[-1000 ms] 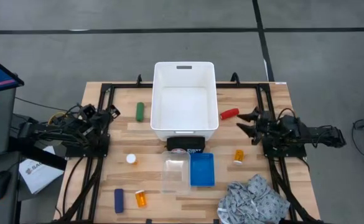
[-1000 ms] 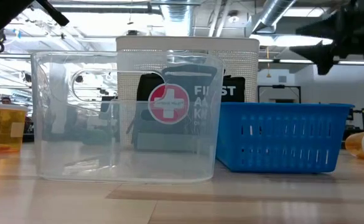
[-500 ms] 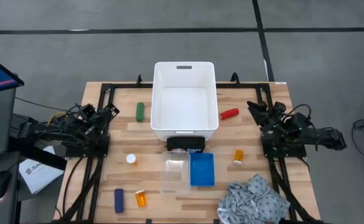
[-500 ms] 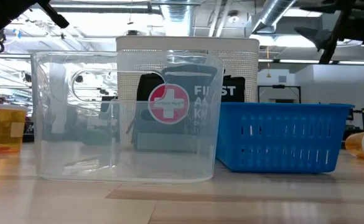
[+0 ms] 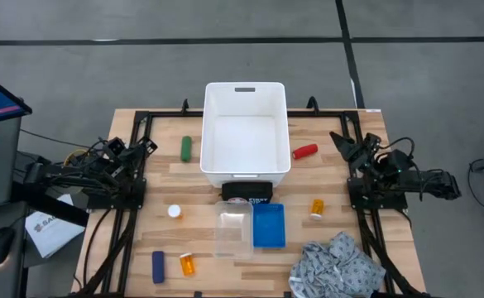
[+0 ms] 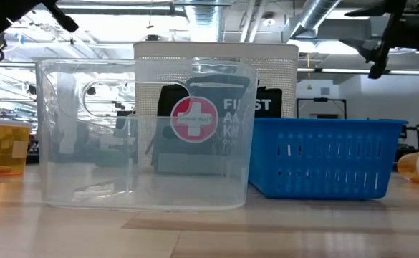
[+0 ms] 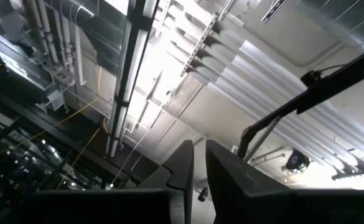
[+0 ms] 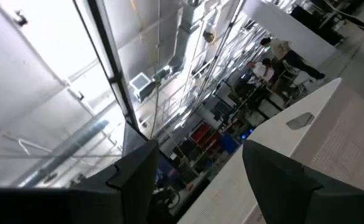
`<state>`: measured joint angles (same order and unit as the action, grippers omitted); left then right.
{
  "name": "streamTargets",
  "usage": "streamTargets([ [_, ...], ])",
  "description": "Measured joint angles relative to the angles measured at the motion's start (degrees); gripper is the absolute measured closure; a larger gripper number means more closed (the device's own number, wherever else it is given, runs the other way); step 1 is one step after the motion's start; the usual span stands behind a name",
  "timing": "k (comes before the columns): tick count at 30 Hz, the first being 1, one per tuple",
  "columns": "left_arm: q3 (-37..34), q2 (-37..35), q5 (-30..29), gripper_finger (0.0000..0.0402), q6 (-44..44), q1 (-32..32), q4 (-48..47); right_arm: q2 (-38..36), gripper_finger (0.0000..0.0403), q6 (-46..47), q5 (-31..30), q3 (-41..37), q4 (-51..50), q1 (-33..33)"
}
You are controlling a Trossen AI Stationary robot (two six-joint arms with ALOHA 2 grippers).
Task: Pick & place medical supplies in basket/bin
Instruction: Put the blue patient gown into the white bin
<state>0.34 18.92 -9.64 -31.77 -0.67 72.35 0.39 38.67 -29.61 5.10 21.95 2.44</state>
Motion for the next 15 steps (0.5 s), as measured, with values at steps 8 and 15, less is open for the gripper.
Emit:
streamTargets([
  [8, 0.0, -0.02, 0.01, 0.0337, -0.13, 0.0, 1.58, -0.07, 0.0172, 3.59, -0.36, -0.01, -0.91, -0.02],
  [15, 0.01, -0.02, 0.01, 0.0325, -0.15, 0.0, 1.58, -0.07, 0.0172, 3.54, -0.38, -0.02, -0.46, -0.02],
])
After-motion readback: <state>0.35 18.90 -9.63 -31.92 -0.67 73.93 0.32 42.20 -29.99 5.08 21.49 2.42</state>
